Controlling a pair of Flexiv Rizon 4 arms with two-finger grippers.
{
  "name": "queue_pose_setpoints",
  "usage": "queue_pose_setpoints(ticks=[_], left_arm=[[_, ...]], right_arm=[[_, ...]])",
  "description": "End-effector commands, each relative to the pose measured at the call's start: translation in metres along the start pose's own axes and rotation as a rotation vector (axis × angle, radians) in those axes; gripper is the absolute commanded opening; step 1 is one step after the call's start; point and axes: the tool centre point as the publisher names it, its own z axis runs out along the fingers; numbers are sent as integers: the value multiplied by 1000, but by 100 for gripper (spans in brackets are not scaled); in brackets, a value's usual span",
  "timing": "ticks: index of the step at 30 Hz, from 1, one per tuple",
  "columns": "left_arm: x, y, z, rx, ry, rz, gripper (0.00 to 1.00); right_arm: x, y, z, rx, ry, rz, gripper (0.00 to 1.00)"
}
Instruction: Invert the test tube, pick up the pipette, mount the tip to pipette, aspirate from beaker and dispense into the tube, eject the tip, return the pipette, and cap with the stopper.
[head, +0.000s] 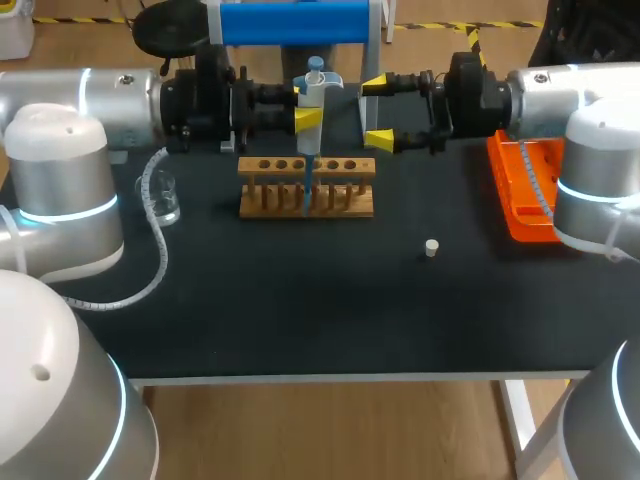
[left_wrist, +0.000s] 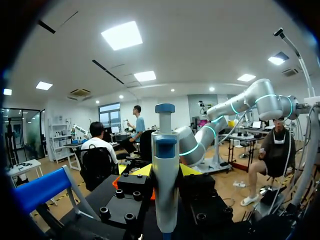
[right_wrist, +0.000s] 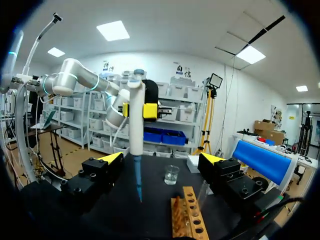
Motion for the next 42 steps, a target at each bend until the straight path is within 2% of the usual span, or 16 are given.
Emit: queue_pose_setpoints(ticks=[1,8,12,21,42], left_arm=[[0,0,1,1,-3,1,0],[0,0,1,1,-3,1,0],[0,0,1,1,-3,1,0],[0,0,1,1,-3,1,0],[0,0,1,1,-3,1,0]], right_arm=[[9,11,3,-15,-3,-6,100],[27,31,23,-59,41,4,100],[36,36,31,-27,56,34,100],[46,36,40,-29,77,72,100],[47,19,65,-32,85,98,100]])
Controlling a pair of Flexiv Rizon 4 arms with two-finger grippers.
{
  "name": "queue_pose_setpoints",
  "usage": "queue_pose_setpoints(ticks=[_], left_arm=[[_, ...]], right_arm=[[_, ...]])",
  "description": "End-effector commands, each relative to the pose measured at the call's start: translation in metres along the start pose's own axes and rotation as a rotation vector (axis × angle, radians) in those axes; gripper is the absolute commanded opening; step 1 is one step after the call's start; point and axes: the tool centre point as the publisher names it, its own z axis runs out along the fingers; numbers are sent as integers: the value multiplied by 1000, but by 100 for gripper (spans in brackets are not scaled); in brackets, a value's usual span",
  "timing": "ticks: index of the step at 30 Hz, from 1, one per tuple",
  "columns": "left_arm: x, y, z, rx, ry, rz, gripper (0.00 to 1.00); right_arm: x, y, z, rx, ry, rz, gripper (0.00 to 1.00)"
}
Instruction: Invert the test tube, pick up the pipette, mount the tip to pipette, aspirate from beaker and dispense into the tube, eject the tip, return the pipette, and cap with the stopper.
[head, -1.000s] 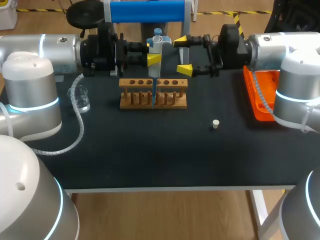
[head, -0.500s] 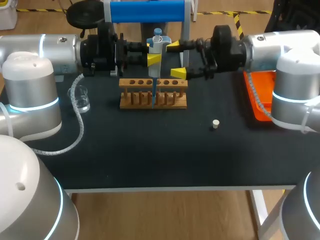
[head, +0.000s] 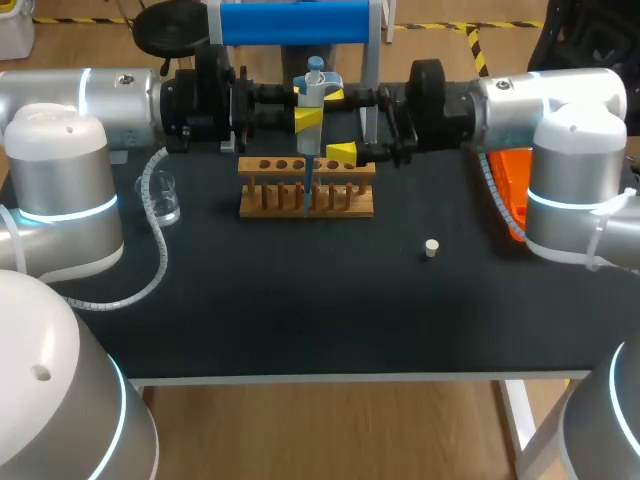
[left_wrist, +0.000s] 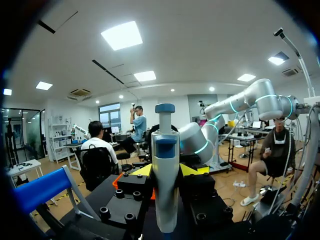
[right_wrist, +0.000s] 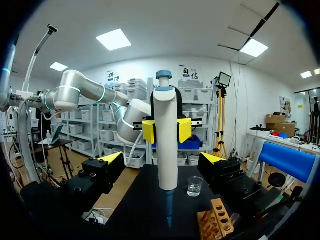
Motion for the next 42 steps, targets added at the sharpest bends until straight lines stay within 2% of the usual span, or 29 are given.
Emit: queue_pose_setpoints(ticks=[1,16,42], left_arm=[[0,0,1,2,-3,1,0],[0,0,1,2,-3,1,0],[0,0,1,2,-3,1,0]], right_arm=[[-1,-2,6,-1,0,3,100],[-3,-5,23,13,0,-11,100],[-4,-5,31,3,1,-9,80]])
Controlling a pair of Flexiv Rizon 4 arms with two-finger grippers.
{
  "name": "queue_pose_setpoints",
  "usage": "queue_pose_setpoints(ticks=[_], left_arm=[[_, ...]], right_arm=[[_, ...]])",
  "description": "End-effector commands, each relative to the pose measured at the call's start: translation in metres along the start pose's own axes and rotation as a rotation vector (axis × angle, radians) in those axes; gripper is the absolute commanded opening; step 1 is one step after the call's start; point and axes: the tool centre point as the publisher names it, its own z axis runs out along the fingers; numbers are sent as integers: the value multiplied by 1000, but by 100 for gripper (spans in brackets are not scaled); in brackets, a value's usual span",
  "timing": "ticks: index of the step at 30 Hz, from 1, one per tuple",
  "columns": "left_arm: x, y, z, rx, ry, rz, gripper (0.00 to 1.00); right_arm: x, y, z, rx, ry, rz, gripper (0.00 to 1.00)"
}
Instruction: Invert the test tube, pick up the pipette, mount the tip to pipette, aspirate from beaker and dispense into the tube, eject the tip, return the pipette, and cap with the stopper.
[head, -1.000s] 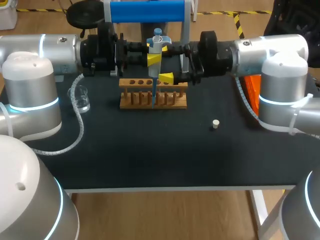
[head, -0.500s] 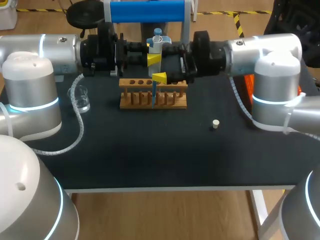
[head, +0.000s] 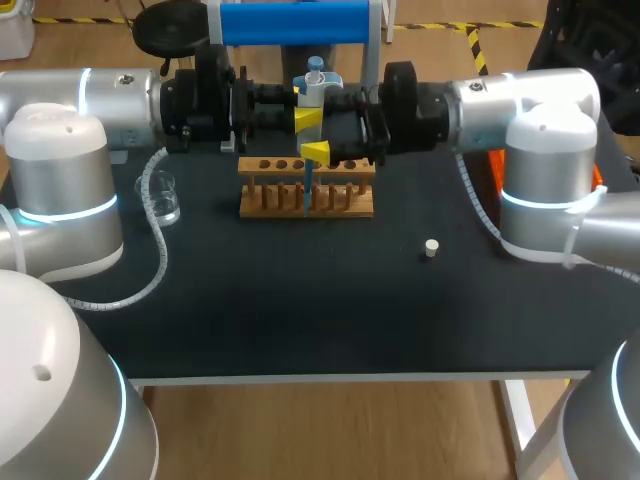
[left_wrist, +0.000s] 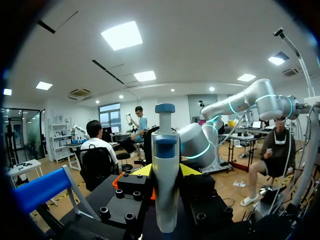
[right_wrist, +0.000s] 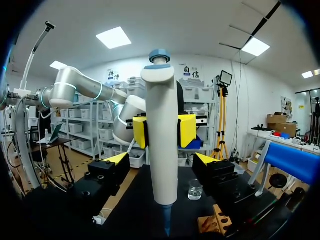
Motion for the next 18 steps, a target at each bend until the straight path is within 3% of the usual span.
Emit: queue_pose_setpoints(ticks=[1,7,13,18], left_arm=[[0,0,1,2,-3,1,0],[0,0,1,2,-3,1,0],[0,0,1,2,-3,1,0],[0,0,1,2,-3,1,0]], right_arm=[[1,-1,1,-3,-3,-1,80],[2,0,2,-2,0,-3,71],[2,0,2,-4,1,-3,49],[2,0,2,-5,0,-1,45]])
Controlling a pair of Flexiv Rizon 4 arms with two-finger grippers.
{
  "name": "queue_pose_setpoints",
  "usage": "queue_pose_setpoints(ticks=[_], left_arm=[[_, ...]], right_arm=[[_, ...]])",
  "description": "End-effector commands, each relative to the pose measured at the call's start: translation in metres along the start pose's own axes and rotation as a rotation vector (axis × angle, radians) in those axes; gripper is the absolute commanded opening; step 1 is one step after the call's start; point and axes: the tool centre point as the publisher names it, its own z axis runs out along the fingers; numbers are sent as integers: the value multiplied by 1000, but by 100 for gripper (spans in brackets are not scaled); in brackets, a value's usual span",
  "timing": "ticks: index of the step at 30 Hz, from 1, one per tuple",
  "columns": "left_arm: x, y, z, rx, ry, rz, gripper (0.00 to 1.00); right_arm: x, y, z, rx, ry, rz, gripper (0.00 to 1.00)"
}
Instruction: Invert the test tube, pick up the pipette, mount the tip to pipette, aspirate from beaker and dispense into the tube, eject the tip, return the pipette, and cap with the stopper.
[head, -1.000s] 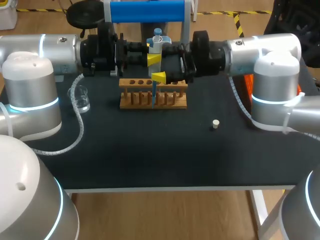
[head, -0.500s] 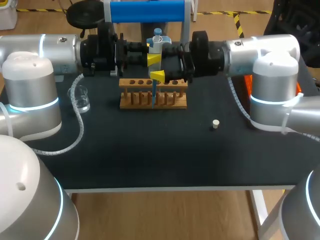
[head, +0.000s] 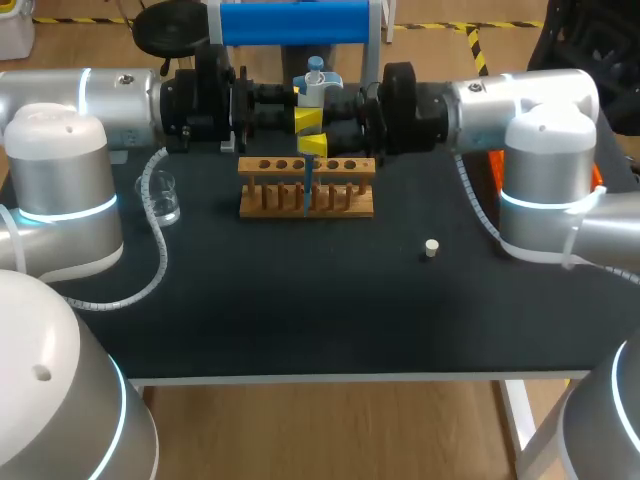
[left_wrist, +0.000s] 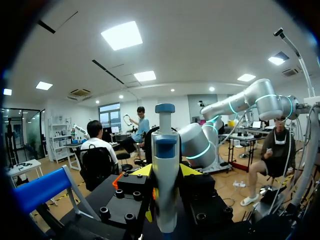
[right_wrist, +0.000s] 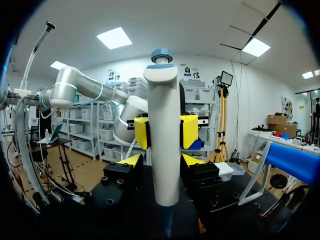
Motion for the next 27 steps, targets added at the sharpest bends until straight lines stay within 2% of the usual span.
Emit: queue_pose_setpoints(ticks=[1,12,15,18,20,21,27], left_arm=[[0,0,1,2,-3,1,0],[0,0,1,2,-3,1,0],[0,0,1,2,-3,1,0],[0,0,1,2,-3,1,0],[0,0,1,2,-3,1,0],[0,0,1,2,-3,1,0],[0,0,1,2,-3,1,0]], right_arm=[[1,-1,1,-2,-4,0,45],[0,-1,1,-8,-4,3,42],[0,-1,1,-9,-2,3,38],[0,-1,1,-9,-1,3,18],[0,-1,1,-9,-1,4,10],[0,-1,1,-9,-2,4,0],[1,0,1,-10,-1,2,0]])
